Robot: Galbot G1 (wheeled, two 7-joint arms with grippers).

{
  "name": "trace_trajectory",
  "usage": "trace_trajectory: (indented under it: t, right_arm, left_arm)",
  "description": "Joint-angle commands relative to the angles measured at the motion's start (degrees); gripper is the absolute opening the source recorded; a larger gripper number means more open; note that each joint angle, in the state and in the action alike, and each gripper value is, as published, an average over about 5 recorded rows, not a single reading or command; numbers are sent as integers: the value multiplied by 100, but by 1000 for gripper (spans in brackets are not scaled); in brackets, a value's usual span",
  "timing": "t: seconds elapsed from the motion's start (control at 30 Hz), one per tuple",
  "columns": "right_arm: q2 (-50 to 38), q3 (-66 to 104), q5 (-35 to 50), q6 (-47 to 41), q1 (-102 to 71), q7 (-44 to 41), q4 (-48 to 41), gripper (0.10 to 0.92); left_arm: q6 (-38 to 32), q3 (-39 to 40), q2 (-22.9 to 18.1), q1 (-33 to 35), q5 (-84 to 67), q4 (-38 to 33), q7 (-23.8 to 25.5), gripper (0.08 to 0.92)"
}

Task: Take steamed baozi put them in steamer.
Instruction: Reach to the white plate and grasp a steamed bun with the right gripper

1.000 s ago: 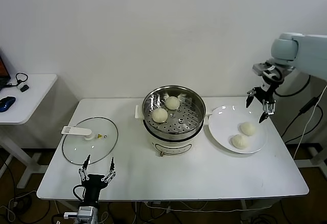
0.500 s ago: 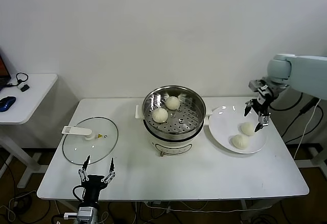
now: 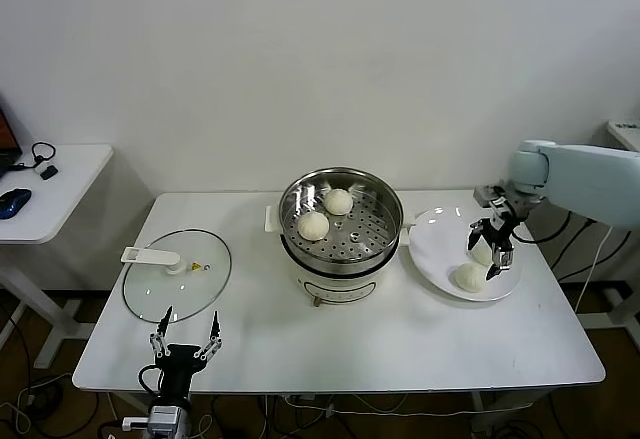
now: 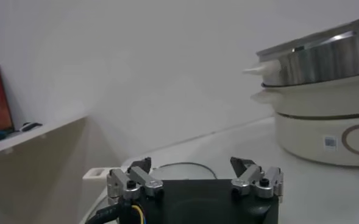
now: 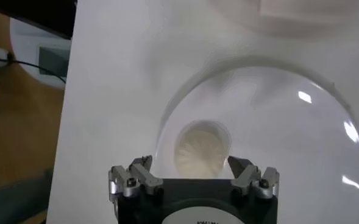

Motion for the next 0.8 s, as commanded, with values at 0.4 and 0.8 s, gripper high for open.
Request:
trace_trajectory:
  t: [0.4, 0.8]
  right_arm:
    - [98, 876, -327, 93, -1075, 67, -985, 823]
    - [191, 1116, -403, 145, -1238, 51, -1266, 823]
  left_arm:
    - [-47, -4, -280, 11, 45, 102, -16, 823]
    - [-66, 2, -280, 29, 67, 100, -22, 823]
